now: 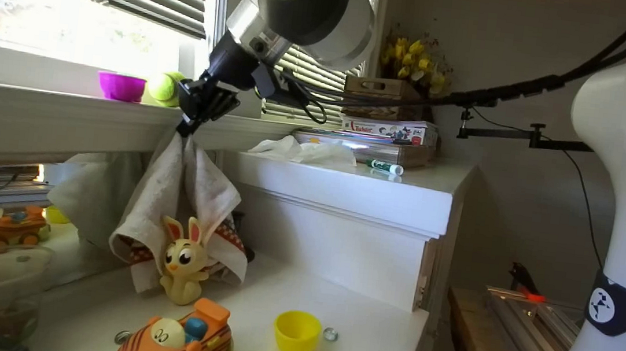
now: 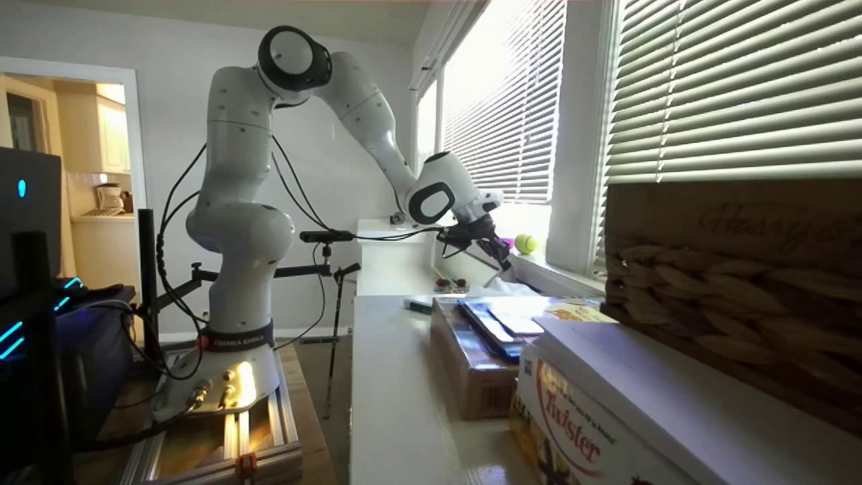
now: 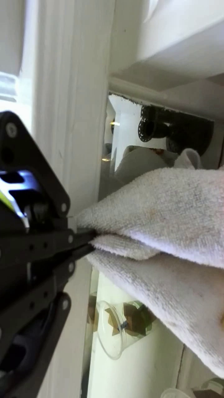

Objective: Use the white and red towel to wipe the mirror then place it back on the box.

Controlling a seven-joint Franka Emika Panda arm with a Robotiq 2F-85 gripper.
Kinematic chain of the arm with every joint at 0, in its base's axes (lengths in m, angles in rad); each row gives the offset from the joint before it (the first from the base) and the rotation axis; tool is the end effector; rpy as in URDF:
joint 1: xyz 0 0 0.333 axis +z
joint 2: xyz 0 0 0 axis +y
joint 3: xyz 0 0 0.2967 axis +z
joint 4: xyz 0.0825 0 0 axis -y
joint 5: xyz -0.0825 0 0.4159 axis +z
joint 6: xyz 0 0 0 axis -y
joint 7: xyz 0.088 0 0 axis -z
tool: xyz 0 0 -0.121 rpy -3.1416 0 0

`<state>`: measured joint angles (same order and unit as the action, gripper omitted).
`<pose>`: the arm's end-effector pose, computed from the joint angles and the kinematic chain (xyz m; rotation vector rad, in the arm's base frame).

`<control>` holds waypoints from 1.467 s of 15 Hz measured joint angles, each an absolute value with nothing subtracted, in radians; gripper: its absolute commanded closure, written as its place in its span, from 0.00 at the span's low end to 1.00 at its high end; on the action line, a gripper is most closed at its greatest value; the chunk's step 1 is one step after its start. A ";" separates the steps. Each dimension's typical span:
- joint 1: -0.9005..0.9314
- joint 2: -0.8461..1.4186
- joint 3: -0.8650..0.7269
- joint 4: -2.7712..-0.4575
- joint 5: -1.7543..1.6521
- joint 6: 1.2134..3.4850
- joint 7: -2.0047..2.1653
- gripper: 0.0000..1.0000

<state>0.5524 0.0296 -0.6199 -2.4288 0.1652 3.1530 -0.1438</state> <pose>0.5597 -0.0526 0.3226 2.9173 -0.1213 1.0648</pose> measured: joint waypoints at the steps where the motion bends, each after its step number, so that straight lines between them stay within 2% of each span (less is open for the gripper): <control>1: 0.552 0.009 -0.636 -2.423 0.147 3.119 -0.131 0.99; 4: 0.538 -0.082 -0.647 -2.398 0.054 3.002 -0.062 0.99; 8: 0.300 -0.246 -0.368 -2.366 0.056 2.822 -0.055 0.99; 11: 0.212 -0.369 -0.229 -2.341 0.083 2.691 -0.055 0.99; 16: 0.154 -0.514 -0.141 -2.294 0.120 2.499 -0.051 0.99; 22: -0.023 -0.658 -0.067 -2.284 0.098 2.359 0.079 0.99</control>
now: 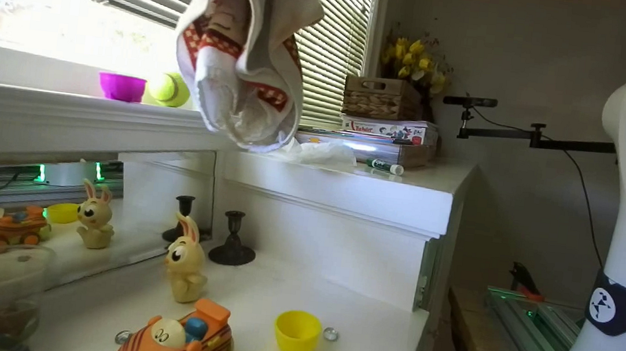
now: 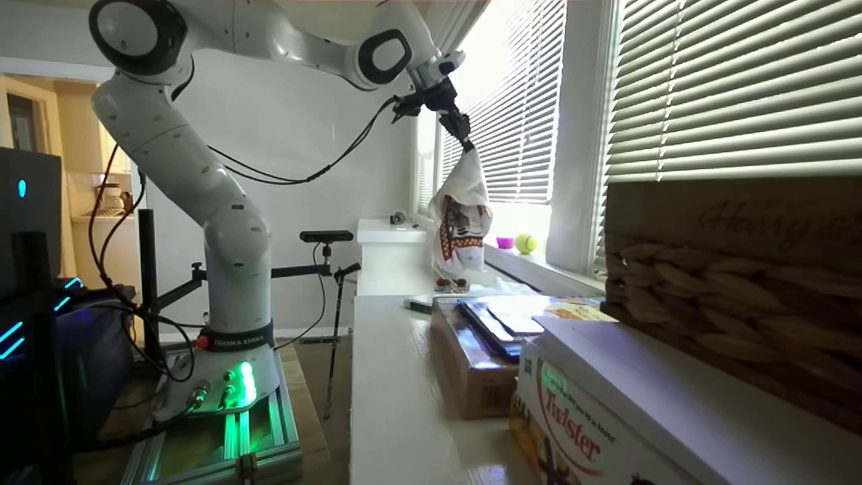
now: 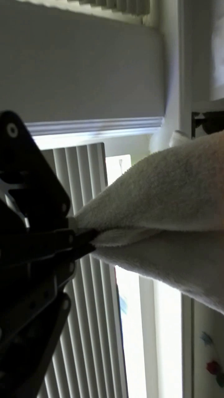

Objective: Use the white and red towel to wipe the mirror then place it back on the box.

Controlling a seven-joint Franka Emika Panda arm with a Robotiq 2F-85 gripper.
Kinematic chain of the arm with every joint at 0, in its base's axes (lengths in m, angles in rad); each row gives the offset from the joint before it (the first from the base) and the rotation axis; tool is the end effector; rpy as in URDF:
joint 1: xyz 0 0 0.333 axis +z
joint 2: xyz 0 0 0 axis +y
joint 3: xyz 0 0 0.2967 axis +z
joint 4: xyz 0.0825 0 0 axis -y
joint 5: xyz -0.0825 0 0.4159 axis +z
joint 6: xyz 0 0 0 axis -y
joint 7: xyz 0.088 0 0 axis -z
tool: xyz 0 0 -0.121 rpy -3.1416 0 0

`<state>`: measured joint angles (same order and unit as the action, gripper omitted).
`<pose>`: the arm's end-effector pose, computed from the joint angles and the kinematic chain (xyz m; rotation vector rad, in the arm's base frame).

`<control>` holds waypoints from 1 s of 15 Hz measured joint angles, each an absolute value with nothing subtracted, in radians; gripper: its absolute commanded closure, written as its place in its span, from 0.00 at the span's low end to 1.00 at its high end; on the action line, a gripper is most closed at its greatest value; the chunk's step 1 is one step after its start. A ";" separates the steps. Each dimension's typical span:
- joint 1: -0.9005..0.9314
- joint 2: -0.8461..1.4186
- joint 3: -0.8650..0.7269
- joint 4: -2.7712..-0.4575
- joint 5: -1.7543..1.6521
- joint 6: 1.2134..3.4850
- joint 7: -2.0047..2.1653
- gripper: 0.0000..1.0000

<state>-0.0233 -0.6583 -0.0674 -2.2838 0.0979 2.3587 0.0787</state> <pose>0.4481 -0.0451 0.6462 -2.7976 0.3007 -1.0777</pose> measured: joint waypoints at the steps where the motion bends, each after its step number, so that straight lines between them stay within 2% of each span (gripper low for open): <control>1: -0.061 -0.680 -0.051 -2.284 0.081 2.352 0.111 0.99; 8: -0.297 -0.819 0.041 -2.298 -0.030 2.289 0.345 0.99; 15: -0.510 -0.930 0.025 -2.352 -0.094 2.252 0.493 0.99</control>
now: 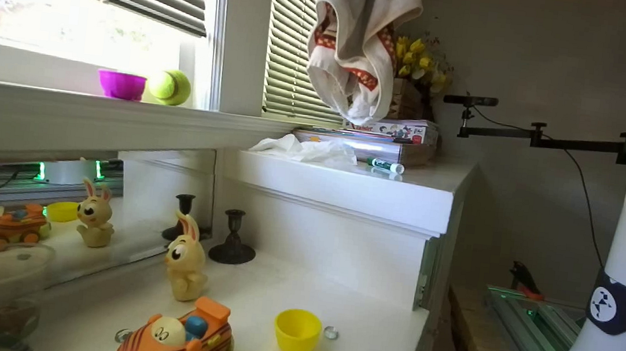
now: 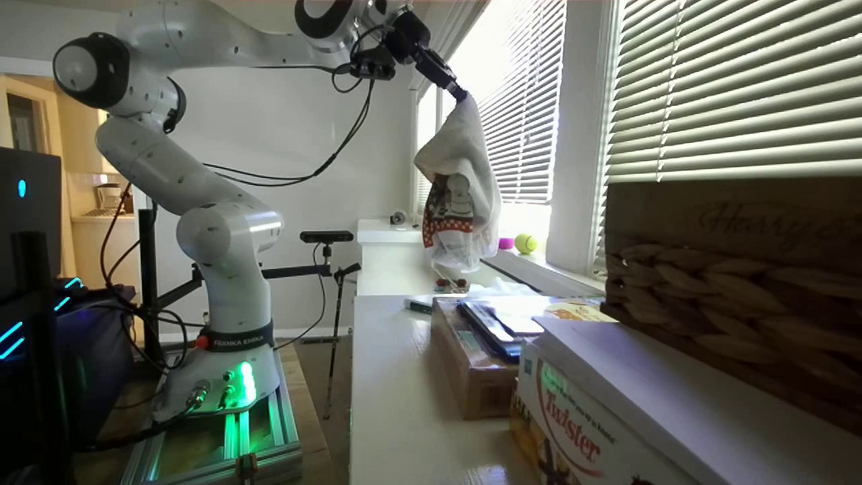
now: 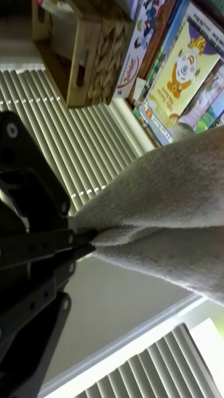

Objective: Use the white and red towel to wipe the mirror then place it back on the box.

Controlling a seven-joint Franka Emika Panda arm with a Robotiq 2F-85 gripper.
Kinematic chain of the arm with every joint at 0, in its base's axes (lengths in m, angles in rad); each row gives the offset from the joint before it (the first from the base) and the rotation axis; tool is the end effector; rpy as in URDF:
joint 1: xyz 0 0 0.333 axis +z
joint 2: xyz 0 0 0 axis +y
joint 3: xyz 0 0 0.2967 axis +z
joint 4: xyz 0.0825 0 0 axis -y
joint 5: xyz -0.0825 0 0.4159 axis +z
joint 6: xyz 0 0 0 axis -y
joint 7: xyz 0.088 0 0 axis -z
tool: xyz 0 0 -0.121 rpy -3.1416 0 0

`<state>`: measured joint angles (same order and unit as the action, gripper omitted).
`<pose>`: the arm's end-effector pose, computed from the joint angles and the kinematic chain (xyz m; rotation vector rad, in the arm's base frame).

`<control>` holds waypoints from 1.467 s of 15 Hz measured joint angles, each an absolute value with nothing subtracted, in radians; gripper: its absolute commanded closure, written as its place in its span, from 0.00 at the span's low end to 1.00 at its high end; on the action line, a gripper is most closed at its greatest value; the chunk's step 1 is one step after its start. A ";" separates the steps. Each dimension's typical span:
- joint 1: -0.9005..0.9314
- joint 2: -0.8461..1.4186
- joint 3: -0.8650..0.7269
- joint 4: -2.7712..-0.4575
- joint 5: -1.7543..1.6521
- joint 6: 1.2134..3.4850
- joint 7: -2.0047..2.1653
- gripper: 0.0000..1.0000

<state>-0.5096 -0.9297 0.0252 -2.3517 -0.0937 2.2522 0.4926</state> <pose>0.3181 -0.1671 0.7032 2.4666 -1.2705 1.2224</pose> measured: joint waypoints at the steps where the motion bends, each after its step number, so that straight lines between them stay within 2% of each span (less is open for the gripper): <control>1: -0.540 -0.938 0.018 -2.358 -0.108 2.252 0.502 0.99; 10: -0.748 -0.912 -0.080 -2.364 -0.165 2.287 0.508 0.99; 16: -0.815 -0.798 -0.148 -2.393 -0.166 2.518 0.453 0.99; 22: -0.798 -0.628 -0.164 -2.410 -0.161 2.736 0.380 0.99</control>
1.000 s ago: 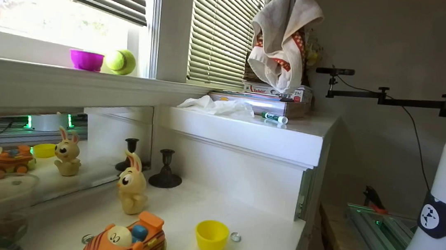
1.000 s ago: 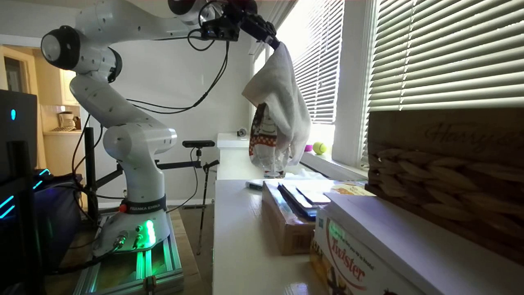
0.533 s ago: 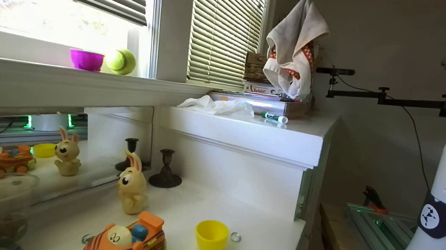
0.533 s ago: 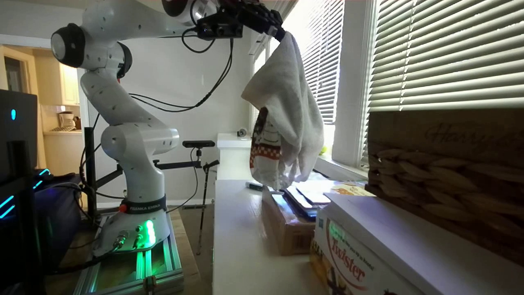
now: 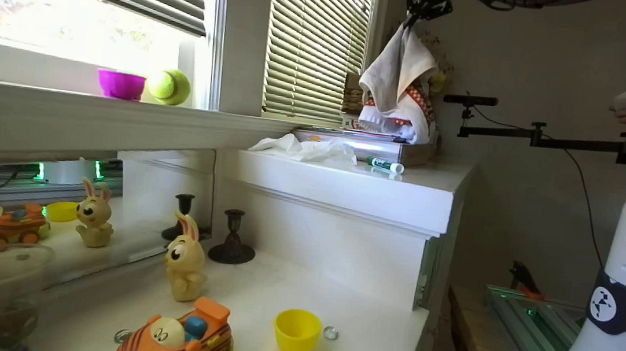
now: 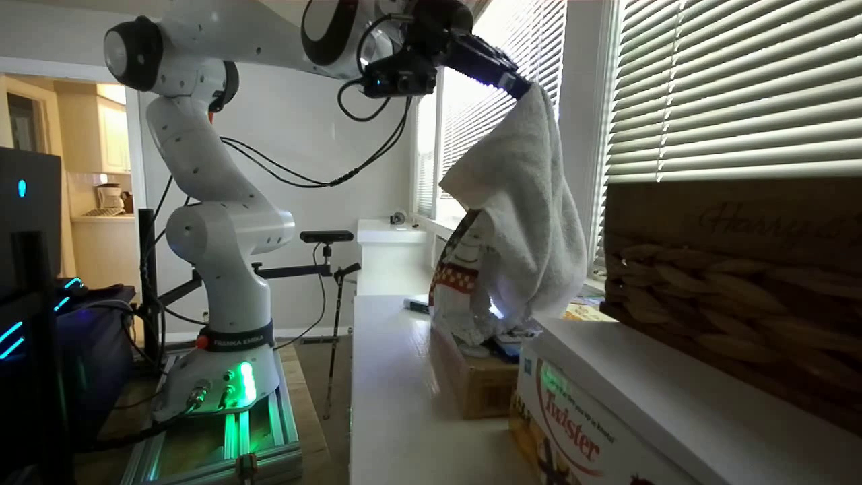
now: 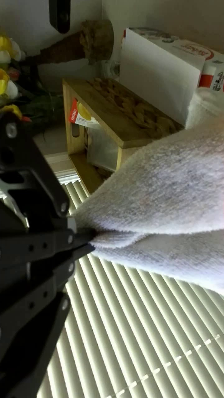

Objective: Use the white and red towel to wipe the mirror then place it back on the box.

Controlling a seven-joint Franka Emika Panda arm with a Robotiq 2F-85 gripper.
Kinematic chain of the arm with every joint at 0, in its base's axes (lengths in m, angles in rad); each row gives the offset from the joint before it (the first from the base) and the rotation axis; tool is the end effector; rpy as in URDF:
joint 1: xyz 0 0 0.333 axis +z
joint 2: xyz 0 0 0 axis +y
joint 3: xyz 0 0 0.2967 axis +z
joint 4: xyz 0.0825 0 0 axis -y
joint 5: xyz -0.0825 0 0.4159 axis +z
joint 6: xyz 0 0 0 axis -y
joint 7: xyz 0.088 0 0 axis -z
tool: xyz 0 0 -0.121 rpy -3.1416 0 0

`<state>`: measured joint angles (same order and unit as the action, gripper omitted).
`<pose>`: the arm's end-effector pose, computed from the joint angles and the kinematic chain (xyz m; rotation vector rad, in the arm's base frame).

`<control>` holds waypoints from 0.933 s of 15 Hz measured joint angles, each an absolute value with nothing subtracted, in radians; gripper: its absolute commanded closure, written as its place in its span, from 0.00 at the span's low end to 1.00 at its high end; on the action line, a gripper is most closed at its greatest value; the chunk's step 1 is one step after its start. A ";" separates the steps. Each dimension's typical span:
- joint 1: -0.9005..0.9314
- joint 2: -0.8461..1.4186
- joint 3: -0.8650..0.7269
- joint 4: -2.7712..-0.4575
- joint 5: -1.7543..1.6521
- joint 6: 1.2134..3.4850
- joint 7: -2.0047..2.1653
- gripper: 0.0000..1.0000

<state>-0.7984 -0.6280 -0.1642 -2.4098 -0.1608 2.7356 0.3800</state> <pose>0.2616 -0.3883 0.6127 2.0838 -1.4968 1.2523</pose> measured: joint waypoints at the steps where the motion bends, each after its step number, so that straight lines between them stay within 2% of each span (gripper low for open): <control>1: -0.788 -0.603 -0.167 -2.410 -0.160 2.761 0.367 0.99; 9: -0.715 -0.468 -0.213 -2.462 -0.148 2.910 0.290 0.99; 14: -0.584 -0.403 -0.291 -2.524 -0.067 3.057 0.190 0.99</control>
<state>-0.5844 -0.4026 -0.2909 -2.5242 -0.0670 3.0571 0.1896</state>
